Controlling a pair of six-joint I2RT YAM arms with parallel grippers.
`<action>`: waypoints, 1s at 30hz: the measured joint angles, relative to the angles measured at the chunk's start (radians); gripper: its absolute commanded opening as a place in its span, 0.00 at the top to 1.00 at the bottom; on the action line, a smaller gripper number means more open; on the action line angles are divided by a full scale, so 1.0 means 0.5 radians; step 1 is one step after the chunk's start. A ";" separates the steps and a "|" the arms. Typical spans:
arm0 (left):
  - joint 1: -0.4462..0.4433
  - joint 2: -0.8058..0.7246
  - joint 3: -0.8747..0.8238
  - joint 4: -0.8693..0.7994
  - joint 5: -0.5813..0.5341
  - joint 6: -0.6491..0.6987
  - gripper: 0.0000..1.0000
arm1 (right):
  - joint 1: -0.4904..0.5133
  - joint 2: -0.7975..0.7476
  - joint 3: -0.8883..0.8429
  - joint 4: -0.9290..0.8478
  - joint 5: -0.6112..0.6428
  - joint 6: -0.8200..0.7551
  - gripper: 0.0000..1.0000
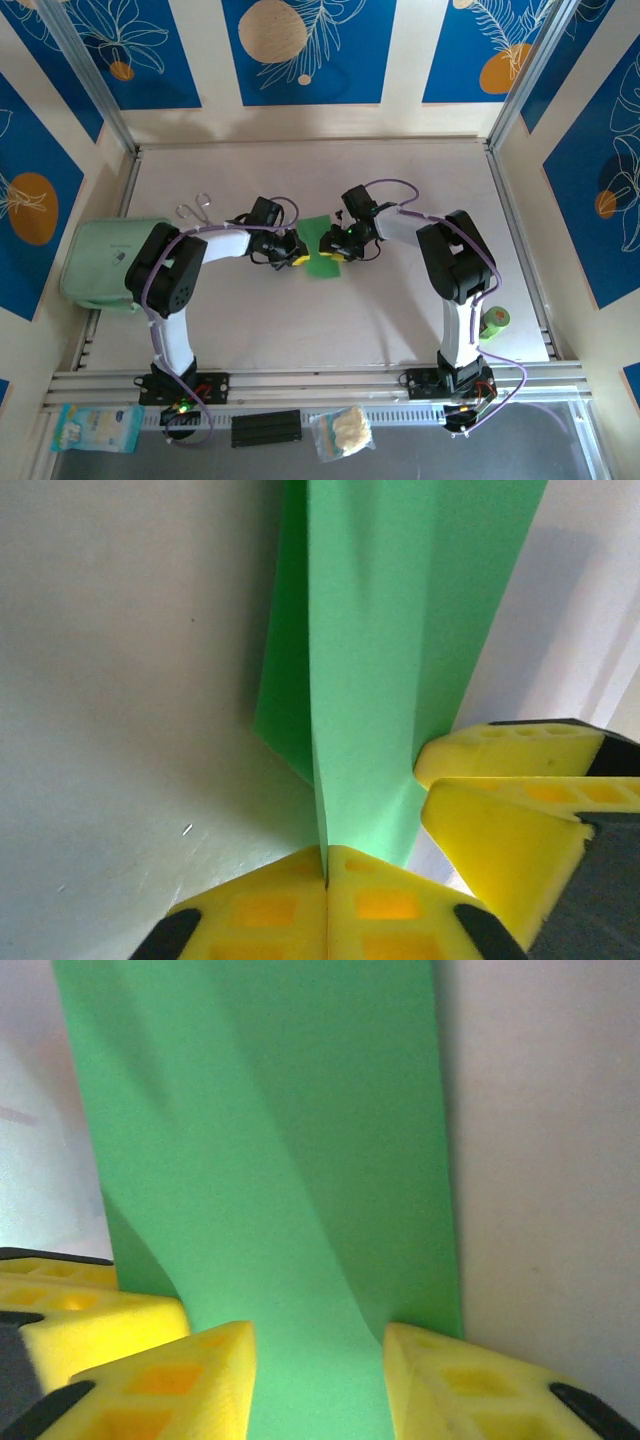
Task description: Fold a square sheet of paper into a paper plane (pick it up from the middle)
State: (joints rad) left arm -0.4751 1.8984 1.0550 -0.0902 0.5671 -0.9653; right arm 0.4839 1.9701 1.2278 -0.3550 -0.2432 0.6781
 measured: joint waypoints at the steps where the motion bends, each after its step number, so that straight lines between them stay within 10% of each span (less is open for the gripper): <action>1: 0.000 0.001 0.002 0.000 -0.001 0.001 0.95 | 0.000 -0.011 -0.001 0.003 0.011 -0.011 0.53; 11: 0.000 -0.002 0.058 -0.153 -0.053 -0.044 0.96 | 0.049 -0.499 -0.262 0.249 0.272 -0.283 0.29; 30: 0.000 -0.050 0.140 -0.281 -0.048 -0.170 0.96 | 0.472 -0.757 -1.004 1.226 0.535 -1.373 0.26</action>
State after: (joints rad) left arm -0.4751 1.8732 1.1252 -0.2306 0.5430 -1.0504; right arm 0.7197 1.5917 0.7258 0.2581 0.0242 -0.0082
